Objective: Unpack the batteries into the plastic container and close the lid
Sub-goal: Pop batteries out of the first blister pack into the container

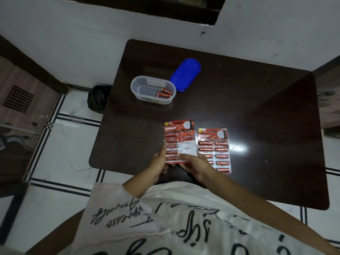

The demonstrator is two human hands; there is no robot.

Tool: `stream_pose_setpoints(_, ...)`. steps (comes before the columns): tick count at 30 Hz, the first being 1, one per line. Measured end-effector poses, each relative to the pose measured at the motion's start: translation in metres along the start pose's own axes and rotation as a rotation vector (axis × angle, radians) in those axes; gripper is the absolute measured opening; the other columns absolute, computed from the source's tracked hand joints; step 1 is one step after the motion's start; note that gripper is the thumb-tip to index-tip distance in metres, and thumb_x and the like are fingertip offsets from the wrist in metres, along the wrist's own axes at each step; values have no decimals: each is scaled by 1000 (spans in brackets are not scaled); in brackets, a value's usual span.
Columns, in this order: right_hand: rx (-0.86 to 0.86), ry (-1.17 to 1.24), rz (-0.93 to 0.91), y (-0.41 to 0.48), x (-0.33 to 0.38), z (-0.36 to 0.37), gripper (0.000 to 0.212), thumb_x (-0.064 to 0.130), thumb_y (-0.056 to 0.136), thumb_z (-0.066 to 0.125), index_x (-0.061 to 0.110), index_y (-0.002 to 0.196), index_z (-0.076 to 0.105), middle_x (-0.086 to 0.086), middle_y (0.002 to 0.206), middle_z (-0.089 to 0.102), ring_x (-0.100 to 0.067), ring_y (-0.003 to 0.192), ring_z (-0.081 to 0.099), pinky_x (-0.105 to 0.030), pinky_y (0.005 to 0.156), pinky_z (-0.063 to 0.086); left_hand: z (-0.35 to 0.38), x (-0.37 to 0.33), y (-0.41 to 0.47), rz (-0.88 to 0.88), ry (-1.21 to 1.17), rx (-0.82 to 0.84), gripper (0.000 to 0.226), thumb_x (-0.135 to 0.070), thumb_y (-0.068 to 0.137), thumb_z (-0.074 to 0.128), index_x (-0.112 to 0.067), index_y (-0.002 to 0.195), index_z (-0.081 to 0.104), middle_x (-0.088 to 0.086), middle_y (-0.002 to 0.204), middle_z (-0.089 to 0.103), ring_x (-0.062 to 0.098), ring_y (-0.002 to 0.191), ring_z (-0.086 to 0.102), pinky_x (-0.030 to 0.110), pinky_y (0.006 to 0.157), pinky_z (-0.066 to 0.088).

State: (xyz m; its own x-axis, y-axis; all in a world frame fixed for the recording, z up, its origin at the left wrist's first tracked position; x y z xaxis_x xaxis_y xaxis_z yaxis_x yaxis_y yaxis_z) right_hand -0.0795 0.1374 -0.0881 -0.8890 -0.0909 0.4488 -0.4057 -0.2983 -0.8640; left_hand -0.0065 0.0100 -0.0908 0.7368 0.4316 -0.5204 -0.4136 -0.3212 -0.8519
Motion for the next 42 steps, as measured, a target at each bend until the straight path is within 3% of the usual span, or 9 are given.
stream_pose_setpoints(6, -7, 68, 33, 4, 2, 2, 33, -1, 80, 73, 11, 111, 66, -6, 102, 75, -20, 97, 70, -25, 67, 57, -1, 9, 2, -106, -161, 75, 68, -73, 90, 31, -18, 84, 70, -1, 58, 56, 7, 42, 41, 20, 43, 32)
stream_pose_setpoints(9, -7, 99, 42, 6, 3, 0, 31, -2, 81, 71, 13, 108, 66, -5, 99, 74, -19, 93, 69, -24, 63, 57, -14, 13, 3, -89, -143, 22, 40, -48, 96, 51, -12, 87, 66, 2, 56, 54, 8, 37, 40, 19, 40, 31)
stream_pose_setpoints(13, 8, 122, 62, 8, 3, -1, 30, -2, 82, 70, 11, 109, 65, -7, 98, 72, -19, 90, 68, -22, 60, 57, -14, 11, -1, -105, -272, 83, 17, -18, 102, 46, -6, 104, 57, 12, 73, 64, 13, 39, 60, 16, 37, 43)
stream_pose_setpoints(18, 32, 174, 102, 8, 4, 0, 31, -2, 85, 66, 8, 115, 62, -8, 96, 71, -18, 85, 68, -20, 54, 56, -7, 0, -1, -173, -488, 160, 28, 4, 93, 38, -1, 116, 54, 23, 93, 67, 30, 76, 71, 33, 67, 61)
stream_pose_setpoints(21, 45, 174, 114, 7, 5, 0, 36, -2, 85, 66, 7, 119, 61, -8, 98, 71, -17, 81, 70, -20, 53, 56, -4, -5, -2, -227, -430, 135, 20, -16, 96, 46, -5, 96, 62, 13, 76, 67, 20, 65, 65, 24, 48, 56)
stream_pose_setpoints(25, 52, 146, 121, 7, 5, -1, 40, -2, 84, 68, 6, 123, 62, -8, 101, 71, -17, 81, 70, -21, 54, 55, 0, -5, 5, -150, -114, 220, 50, -68, 78, 62, -20, 89, 72, -4, 63, 58, 6, 42, 37, 15, 37, 21)
stream_pose_setpoints(30, 60, 81, 135, 5, 4, -4, 39, 1, 84, 70, 3, 122, 63, -9, 98, 71, -17, 81, 70, -20, 56, 56, 4, -9, 4, -38, 21, 247, 20, -36, 84, 72, -17, 88, 68, 4, 72, 62, 5, 40, 35, 13, 34, 22)
stream_pose_setpoints(37, -110, -85, -48, 0, 12, -13, 28, -2, 79, 74, 10, 103, 70, -9, 98, 75, -25, 91, 71, -34, 83, 58, 9, -12, 6, 141, 108, 121, 16, -33, 88, 70, -17, 85, 68, -5, 49, 53, 9, 41, 32, 16, 37, 24)
stream_pose_setpoints(42, -191, -115, -201, -3, 20, -11, 34, -11, 75, 74, 5, 104, 69, -15, 96, 75, -27, 83, 74, -33, 70, 60, 13, -7, 10, 162, 139, 42, 19, -30, 89, 69, -12, 83, 67, 4, 56, 50, 9, 37, 33, 16, 35, 26)
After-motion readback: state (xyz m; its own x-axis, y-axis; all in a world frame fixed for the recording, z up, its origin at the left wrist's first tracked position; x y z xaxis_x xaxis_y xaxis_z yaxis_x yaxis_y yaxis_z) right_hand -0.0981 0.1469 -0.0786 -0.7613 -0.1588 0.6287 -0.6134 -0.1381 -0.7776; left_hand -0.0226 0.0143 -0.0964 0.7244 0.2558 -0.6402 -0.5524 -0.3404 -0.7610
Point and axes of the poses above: each hand's wrist, its own y-axis towards the middle knuckle, its own z-axis out of the palm, x = y × z, the point moved 8 cm from there along y, towards the middle knuckle
